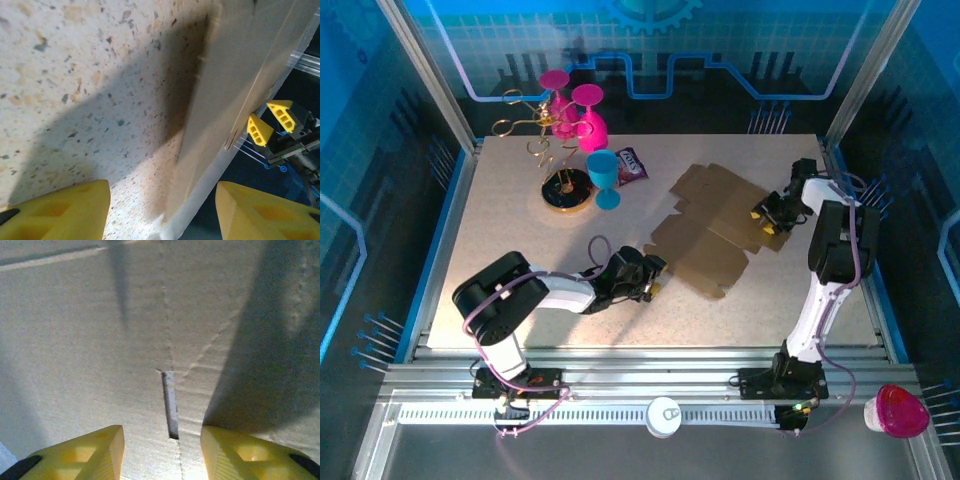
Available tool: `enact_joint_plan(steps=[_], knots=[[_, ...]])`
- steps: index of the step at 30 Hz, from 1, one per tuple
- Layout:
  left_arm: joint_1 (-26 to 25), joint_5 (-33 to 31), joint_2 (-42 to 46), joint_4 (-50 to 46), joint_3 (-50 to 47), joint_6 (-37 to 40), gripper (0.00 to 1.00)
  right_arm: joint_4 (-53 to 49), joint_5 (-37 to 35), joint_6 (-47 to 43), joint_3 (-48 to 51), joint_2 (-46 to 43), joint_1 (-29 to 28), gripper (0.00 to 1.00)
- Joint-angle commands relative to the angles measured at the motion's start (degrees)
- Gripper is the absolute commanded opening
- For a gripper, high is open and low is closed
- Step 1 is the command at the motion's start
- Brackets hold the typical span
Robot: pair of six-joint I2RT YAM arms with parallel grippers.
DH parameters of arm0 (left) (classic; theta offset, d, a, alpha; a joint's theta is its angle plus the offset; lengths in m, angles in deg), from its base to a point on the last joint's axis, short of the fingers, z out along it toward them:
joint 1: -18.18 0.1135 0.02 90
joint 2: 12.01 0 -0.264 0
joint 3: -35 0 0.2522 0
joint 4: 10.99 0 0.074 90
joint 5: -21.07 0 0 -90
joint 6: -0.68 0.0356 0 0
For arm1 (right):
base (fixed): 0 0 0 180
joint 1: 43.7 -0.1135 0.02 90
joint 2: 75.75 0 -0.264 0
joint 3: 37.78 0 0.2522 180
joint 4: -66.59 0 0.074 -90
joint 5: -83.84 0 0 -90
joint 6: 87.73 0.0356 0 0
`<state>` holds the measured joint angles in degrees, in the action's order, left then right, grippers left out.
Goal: Fold the paper box
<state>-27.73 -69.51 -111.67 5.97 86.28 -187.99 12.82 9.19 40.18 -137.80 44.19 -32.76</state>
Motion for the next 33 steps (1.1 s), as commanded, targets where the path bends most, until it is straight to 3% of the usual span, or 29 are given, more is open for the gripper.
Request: enact_joint_plan(steps=[1,11,15,23,33], knots=[[-0.2,-0.2,-2.9,3.6,0.1,0.0,0.59,-7.0,0.2,-1.0,-1.0,1.5,-2.0,0.47],[0.2,-1.8,-10.6,17.0,-0.3,-0.4,0.58,-5.9,1.9,1.0,3.9,-0.6,-2.9,0.46],[0.2,-2.5,-10.4,17.7,-1.1,-0.1,0.56,-5.5,1.8,1.3,5.3,-1.3,-3.1,0.46],[0.4,-3.4,-7.7,18.7,-1.7,2.1,0.36,-3.7,2.1,2.2,8.4,-3.8,-3.2,0.46],[0.4,-5.2,1.3,10.6,-1.8,5.6,0.51,-3.8,2.6,1.3,8.8,-4.3,-1.7,0.45]])
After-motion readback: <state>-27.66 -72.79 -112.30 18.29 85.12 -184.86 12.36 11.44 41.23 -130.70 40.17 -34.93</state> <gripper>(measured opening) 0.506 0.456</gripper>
